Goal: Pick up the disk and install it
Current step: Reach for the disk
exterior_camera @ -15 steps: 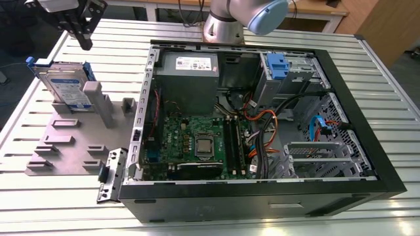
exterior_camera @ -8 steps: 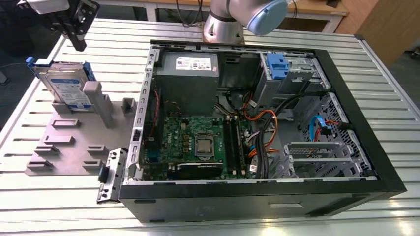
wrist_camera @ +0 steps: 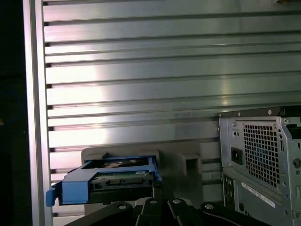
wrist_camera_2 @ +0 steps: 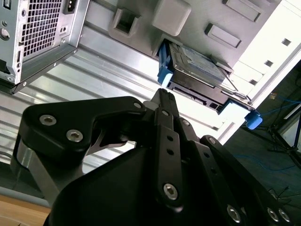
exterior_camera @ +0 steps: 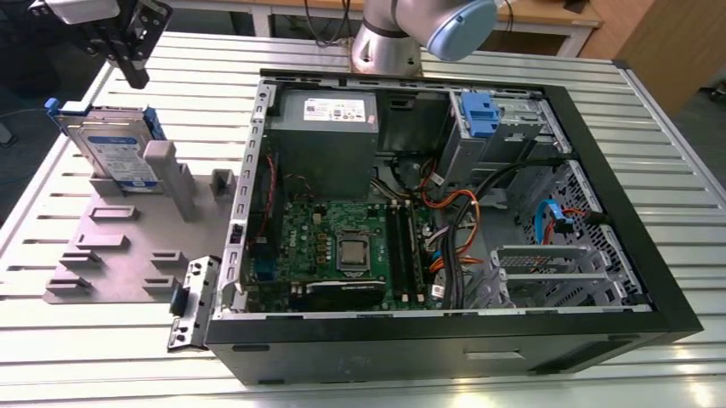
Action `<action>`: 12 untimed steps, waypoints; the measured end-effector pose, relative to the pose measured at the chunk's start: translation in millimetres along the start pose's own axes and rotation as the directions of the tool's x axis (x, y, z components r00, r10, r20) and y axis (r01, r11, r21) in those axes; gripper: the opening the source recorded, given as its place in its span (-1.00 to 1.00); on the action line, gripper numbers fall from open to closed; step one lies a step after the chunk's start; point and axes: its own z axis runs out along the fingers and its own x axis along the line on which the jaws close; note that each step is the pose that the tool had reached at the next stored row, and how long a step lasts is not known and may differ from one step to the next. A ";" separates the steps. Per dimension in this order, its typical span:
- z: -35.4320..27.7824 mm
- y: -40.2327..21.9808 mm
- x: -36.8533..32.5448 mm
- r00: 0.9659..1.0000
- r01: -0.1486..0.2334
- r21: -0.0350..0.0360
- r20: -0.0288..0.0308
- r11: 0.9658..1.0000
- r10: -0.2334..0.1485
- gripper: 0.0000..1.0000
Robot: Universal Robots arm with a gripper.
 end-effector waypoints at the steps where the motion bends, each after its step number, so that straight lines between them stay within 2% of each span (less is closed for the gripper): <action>1: 0.0 -0.3 0.4 1.000 0.000 0.000 0.000 1.000 0.000 -0.79; 6: -0.1 -3.6 3.5 1.000 0.000 0.000 0.000 1.000 0.000 -0.79; 12: 1.3 -12.9 7.3 1.000 0.000 0.000 0.000 1.000 0.000 -0.79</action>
